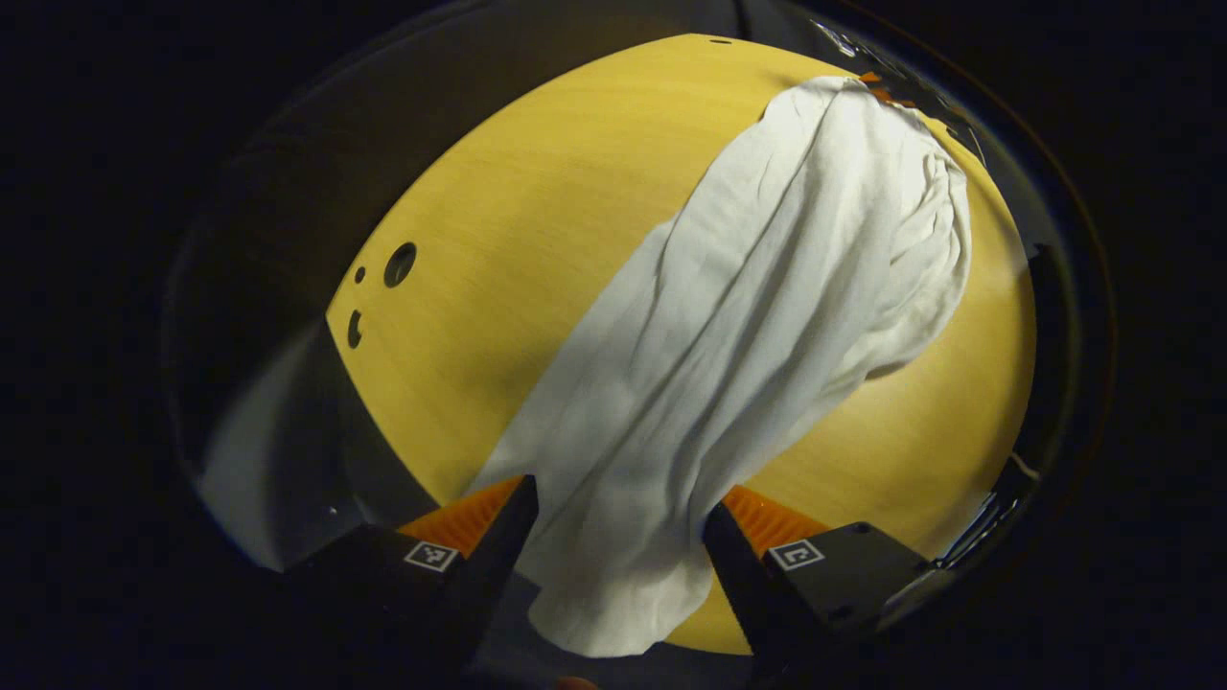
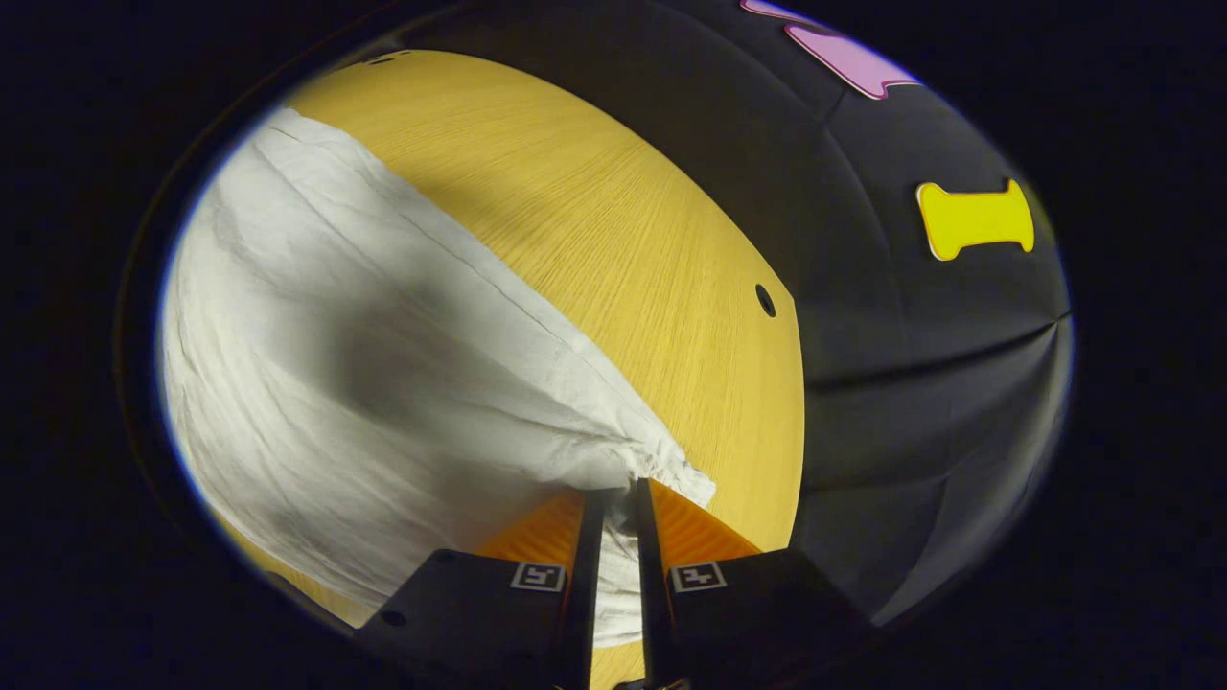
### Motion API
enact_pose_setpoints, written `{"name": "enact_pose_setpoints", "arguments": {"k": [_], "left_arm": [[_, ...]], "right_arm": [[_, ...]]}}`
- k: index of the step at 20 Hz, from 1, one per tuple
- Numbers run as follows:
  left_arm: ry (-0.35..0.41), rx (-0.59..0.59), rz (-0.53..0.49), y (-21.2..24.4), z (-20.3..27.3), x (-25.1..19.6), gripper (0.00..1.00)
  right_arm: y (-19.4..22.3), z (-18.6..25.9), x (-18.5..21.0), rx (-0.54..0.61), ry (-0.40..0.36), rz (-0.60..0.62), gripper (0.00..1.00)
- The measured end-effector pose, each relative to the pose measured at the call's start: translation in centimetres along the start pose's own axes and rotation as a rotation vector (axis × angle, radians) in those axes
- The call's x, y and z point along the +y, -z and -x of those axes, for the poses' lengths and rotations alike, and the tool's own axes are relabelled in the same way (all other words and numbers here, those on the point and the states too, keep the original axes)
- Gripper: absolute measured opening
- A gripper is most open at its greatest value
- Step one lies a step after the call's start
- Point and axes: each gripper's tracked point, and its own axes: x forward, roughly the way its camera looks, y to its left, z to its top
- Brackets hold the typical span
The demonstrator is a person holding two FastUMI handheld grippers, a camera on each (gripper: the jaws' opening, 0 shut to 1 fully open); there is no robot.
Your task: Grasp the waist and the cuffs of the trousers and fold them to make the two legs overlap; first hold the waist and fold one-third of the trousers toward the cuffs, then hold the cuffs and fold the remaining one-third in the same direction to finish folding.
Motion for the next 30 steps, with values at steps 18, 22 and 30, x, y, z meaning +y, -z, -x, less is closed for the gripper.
{"name": "enact_pose_setpoints", "arguments": {"k": [18,22,30], "left_arm": [[-0.241,-0.082,0.429,14.1,6.5,0.5,0.97],[-0.23,-0.204,0.598,11.7,7.2,-2.9,0.97],[-0.046,-0.386,0.96,5.3,7.9,-9.9,0.98]], "right_arm": [[4.0,6.7,-6.2,-0.065,0.096,-0.339,0.81],[5.5,10.1,-5.3,-0.117,0.011,-0.675,0.89],[6.8,12.3,1.0,-0.121,-0.206,-1.209,0.89]]}}
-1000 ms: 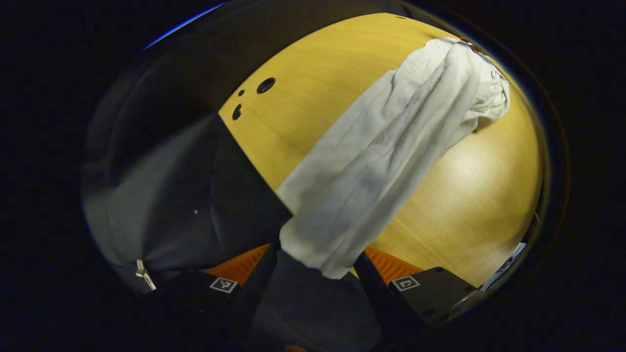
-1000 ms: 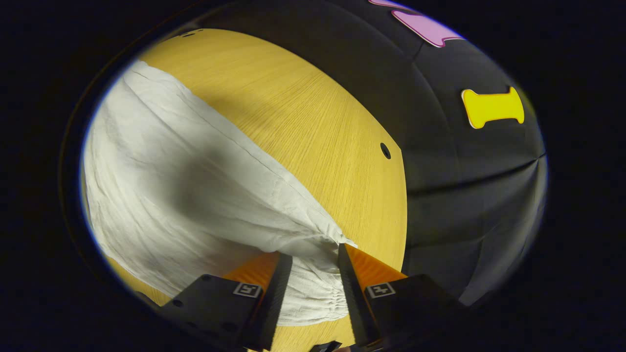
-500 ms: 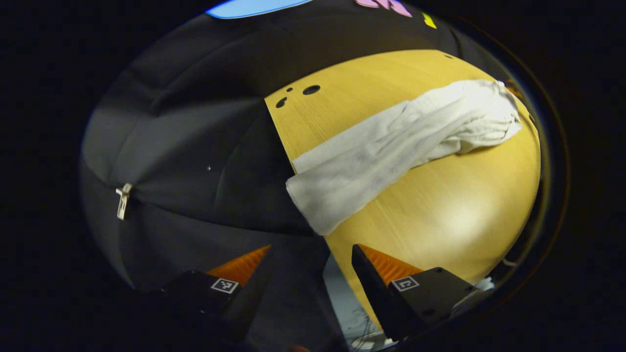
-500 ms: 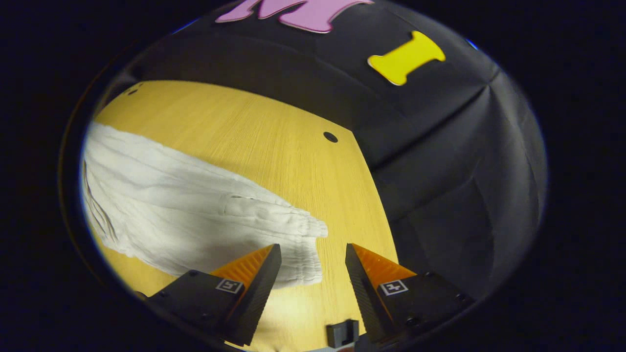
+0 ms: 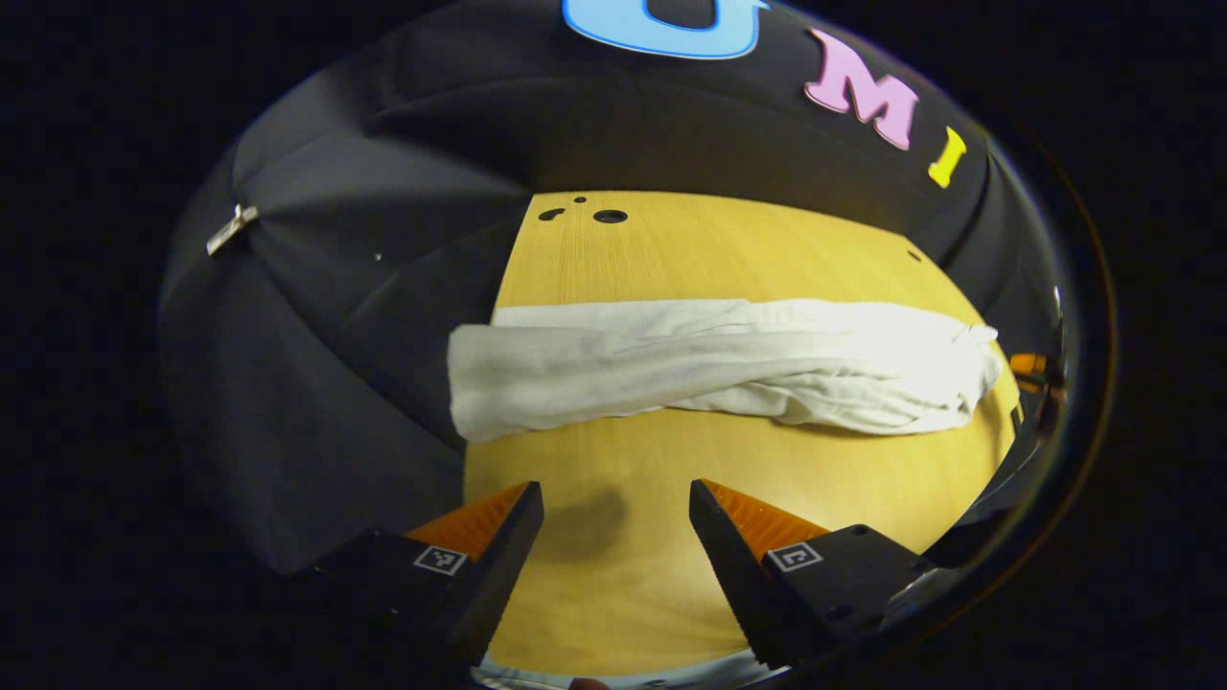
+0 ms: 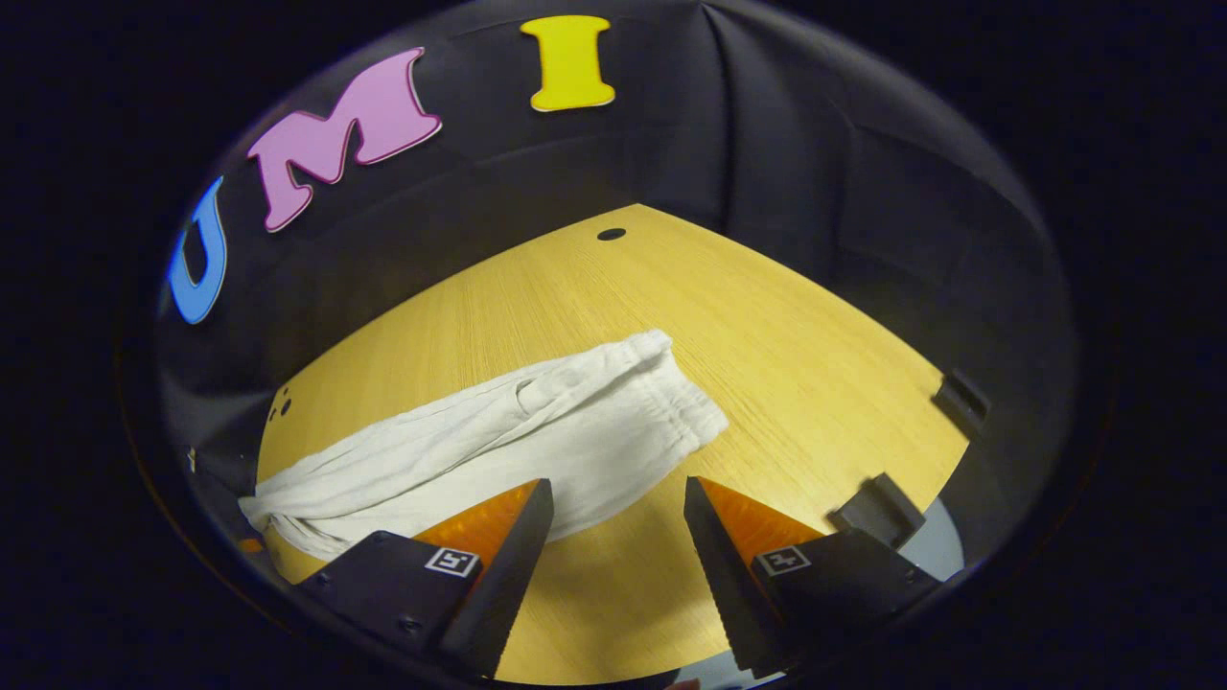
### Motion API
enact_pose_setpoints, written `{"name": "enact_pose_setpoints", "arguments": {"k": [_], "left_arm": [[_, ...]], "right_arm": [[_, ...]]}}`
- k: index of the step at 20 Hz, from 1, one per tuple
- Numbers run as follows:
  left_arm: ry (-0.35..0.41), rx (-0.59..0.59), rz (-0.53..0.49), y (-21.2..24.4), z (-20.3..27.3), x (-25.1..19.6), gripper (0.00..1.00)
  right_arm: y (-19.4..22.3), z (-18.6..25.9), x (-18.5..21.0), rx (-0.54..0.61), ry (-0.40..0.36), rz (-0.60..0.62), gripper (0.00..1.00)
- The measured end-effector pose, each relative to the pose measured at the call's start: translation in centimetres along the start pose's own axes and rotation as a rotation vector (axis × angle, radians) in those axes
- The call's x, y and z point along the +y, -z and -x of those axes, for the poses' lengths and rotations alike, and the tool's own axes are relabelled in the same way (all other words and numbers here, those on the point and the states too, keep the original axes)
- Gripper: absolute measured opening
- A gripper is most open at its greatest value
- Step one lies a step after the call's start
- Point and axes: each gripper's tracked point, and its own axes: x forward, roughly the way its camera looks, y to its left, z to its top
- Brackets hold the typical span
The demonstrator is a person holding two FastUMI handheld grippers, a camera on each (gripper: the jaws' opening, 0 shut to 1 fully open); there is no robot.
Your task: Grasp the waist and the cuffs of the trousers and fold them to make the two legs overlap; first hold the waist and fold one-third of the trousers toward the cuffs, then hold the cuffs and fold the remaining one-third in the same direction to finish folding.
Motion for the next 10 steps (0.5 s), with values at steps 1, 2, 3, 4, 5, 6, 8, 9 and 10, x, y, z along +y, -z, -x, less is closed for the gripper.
{"name": "enact_pose_setpoints", "arguments": {"k": [1,2,3,4,5,6,8,9,10], "left_arm": [[0.015,-0.005,0.047,0.1,-0.1,-0.7,0.98],[0.026,-0.011,0.09,0.3,-0.3,-1.5,0.98],[0.035,-0.016,0.134,0.3,-0.4,-1.9,0.98],[0.044,-0.019,0.177,0.4,-0.7,-2.4,0.92],[0.044,-0.025,0.222,0.4,-0.7,-2.6,0.96],[0.047,-0.033,0.266,0.3,-1.0,-3.0,0.96],[0.045,-0.048,0.33,0.0,-1.5,-3.4,0.96],[0.038,-0.049,0.35,0.0,-1.7,-3.4,0.96],[0.036,-0.049,0.367,-0.1,-1.9,-3.6,0.96]], "right_arm": [[0.4,-0.3,0.0,0.008,-0.002,-0.049,0.89],[0.9,-0.6,-0.1,0.019,-0.005,-0.095,0.89],[1.1,-0.9,-0.2,0.028,-0.005,-0.136,0.89],[1.1,-1.2,-0.5,0.035,-0.002,-0.174,0.89],[1.1,-1.8,-0.7,0.039,0.002,-0.212,0.89],[1.2,-2.6,-1.0,0.041,0.01,-0.247,0.9],[0.9,-4.0,-1.4,0.044,0.014,-0.317,0.94],[0.8,-4.7,-1.5,0.046,0.015,-0.347,0.94],[0.6,-5.4,-1.6,0.046,0.019,-0.372,0.94]]}}
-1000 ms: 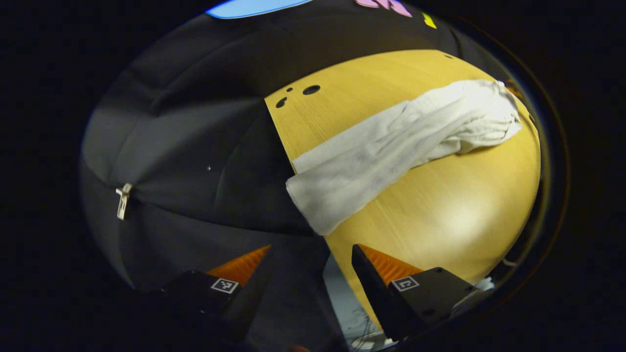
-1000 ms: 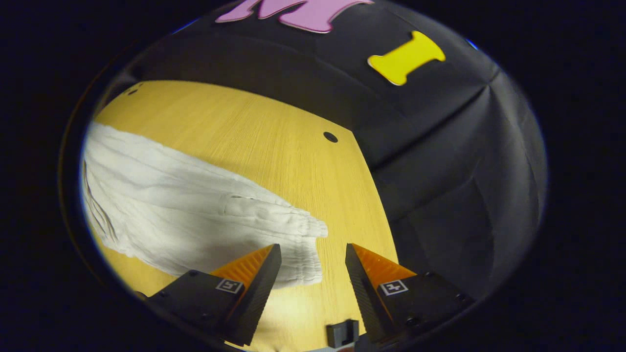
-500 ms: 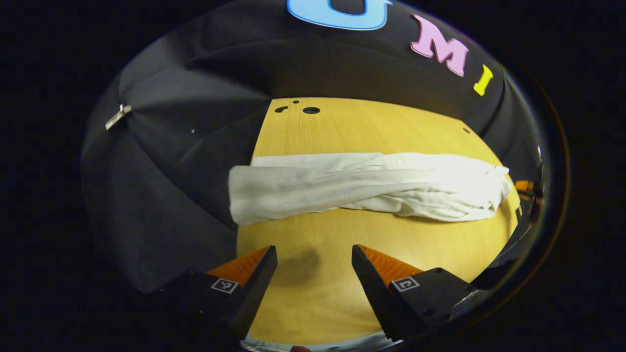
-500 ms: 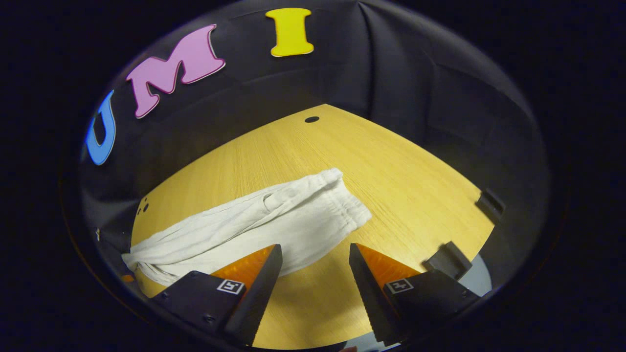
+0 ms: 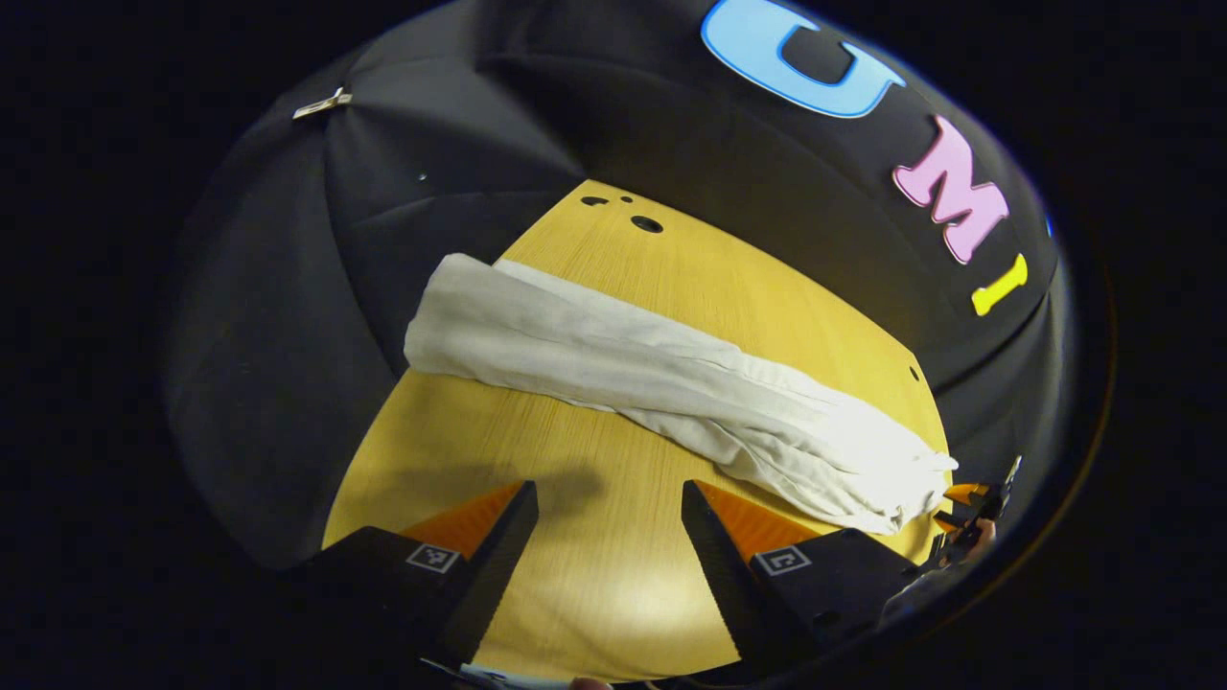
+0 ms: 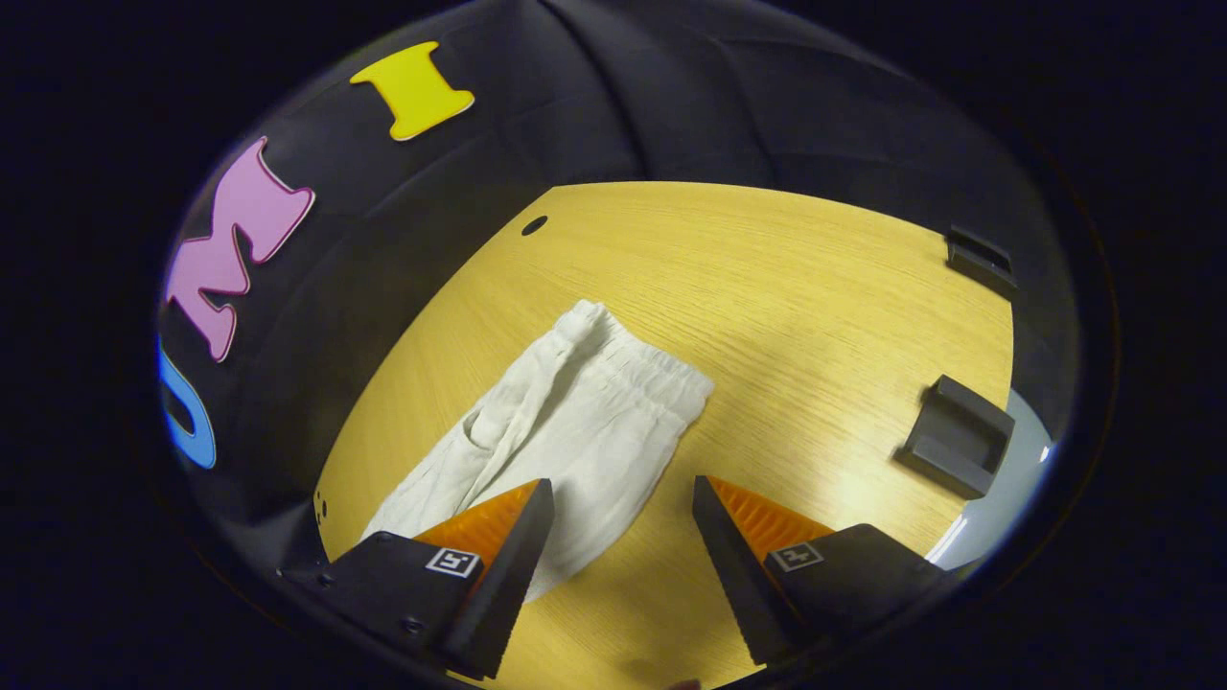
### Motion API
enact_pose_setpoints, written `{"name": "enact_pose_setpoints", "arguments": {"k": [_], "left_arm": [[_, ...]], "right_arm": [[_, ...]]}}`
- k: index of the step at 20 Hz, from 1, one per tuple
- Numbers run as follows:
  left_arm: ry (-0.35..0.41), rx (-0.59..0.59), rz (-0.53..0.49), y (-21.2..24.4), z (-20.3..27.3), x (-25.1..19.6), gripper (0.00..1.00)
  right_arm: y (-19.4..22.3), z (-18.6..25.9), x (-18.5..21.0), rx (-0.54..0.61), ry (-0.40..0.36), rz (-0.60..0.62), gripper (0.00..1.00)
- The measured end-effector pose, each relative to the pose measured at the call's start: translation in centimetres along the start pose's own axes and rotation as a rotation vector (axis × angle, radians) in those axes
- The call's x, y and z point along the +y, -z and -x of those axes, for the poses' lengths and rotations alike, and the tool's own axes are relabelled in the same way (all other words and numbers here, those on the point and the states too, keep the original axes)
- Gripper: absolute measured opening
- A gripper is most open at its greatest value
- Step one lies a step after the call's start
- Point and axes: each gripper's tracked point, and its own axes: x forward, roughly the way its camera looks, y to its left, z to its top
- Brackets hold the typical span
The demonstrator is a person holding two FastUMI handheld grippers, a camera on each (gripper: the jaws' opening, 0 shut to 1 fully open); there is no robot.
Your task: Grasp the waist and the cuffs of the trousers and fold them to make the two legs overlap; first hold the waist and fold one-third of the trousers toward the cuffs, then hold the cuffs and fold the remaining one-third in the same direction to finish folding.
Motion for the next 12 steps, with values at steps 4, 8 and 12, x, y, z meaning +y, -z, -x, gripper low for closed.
{"name": "enact_pose_setpoints", "arguments": {"k": [4,8,12], "left_arm": [[-0.002,-0.005,0.058,-0.2,-0.8,-0.6,0.95],[-0.011,0.0,0.134,-0.1,-1.9,-0.9,0.96],[0.005,-0.023,0.236,-1.0,-3.3,-1.1,0.96]], "right_arm": [[-1.8,-1.9,0.9,-0.022,-0.008,-0.078,0.92],[-2.4,-3.3,-0.8,-0.017,0.034,-0.118,0.67],[-2.0,-3.3,-1.4,-0.013,0.032,-0.263,0.11]]}}
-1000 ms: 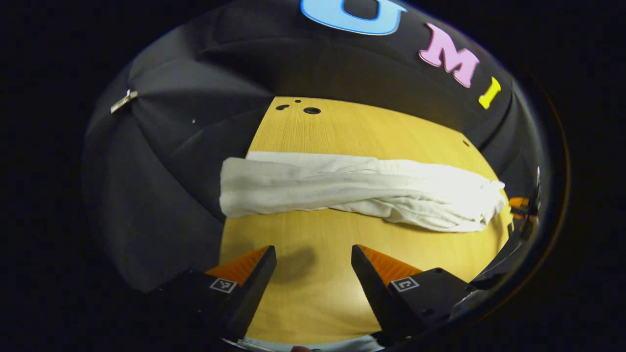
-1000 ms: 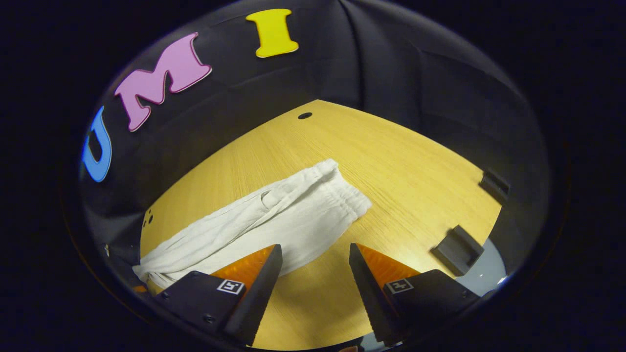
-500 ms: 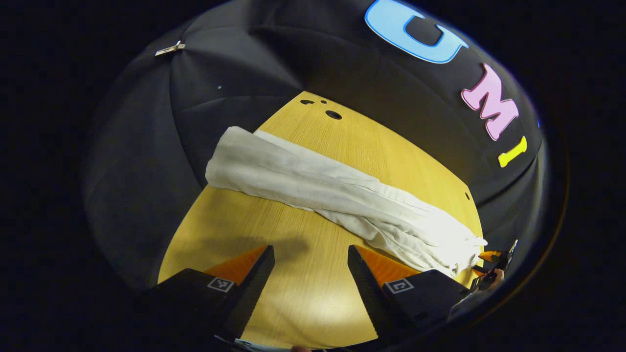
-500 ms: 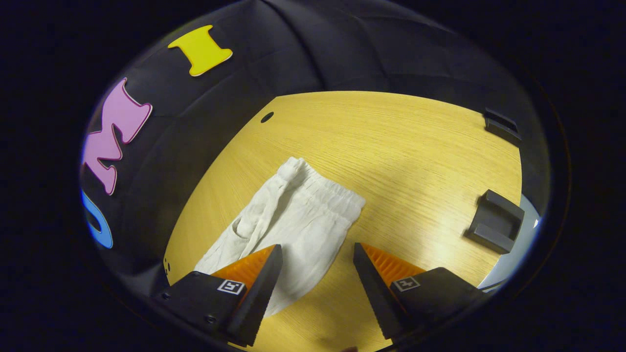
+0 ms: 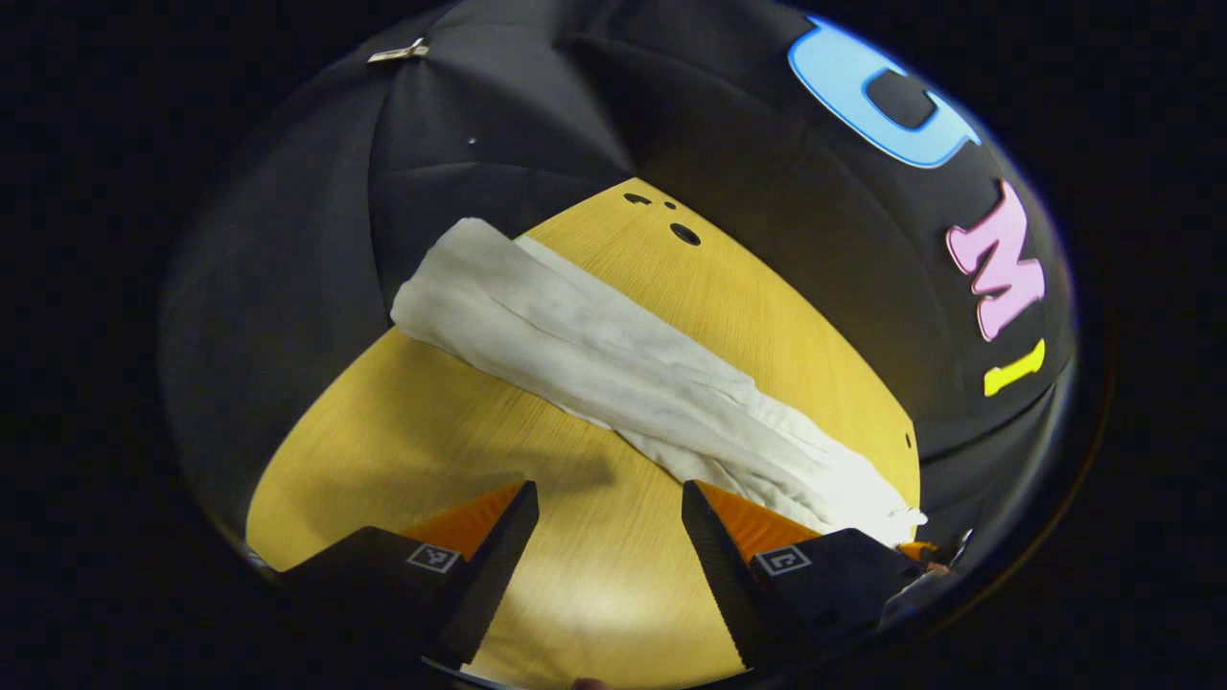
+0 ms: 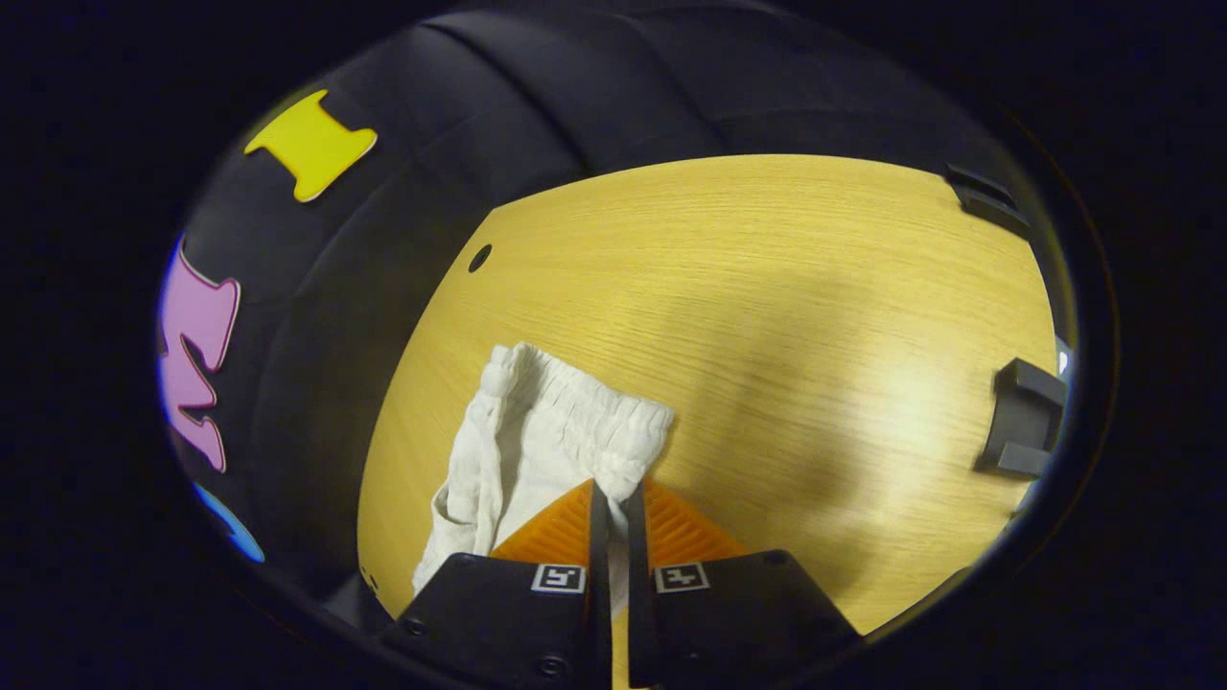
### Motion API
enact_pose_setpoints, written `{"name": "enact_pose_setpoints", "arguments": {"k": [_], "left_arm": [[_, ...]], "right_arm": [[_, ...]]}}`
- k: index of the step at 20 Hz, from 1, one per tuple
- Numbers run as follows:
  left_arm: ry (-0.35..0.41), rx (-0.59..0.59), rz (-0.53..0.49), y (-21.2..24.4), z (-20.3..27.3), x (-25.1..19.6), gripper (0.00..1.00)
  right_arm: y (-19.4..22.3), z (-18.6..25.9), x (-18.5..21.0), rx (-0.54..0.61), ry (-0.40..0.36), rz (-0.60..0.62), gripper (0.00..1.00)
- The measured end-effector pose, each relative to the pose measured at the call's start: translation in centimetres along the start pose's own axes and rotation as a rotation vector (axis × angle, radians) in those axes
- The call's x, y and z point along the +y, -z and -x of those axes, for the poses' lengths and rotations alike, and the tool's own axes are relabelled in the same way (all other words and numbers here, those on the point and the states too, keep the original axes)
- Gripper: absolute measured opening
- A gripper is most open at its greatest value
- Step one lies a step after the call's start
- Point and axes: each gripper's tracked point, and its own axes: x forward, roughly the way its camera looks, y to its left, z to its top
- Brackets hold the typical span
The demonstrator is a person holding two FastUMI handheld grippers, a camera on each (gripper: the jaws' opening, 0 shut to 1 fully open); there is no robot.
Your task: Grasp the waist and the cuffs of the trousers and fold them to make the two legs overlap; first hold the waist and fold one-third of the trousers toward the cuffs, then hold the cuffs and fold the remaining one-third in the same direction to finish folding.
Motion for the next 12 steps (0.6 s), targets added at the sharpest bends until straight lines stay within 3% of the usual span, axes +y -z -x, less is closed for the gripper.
{"name": "enact_pose_setpoints", "arguments": {"k": [6,7,9,12], "left_arm": [[0.059,-0.053,0.207,-2.6,-2.0,-1.3,0.96],[0.062,-0.062,0.229,-3.3,-2.3,-1.3,0.91],[0.06,-0.079,0.248,-4.3,-2.9,-1.3,0.96],[0.047,-0.097,0.256,-5.6,-4.2,-1.6,0.91]], "right_arm": [[0.1,0.0,0.1,0.001,-0.01,0.035,0.11],[0.1,-0.1,0.1,0.003,-0.009,0.039,0.12],[0.1,-0.1,0.1,0.004,-0.011,0.057,0.11],[0.1,0.0,0.1,0.006,-0.02,0.064,0.12]]}}
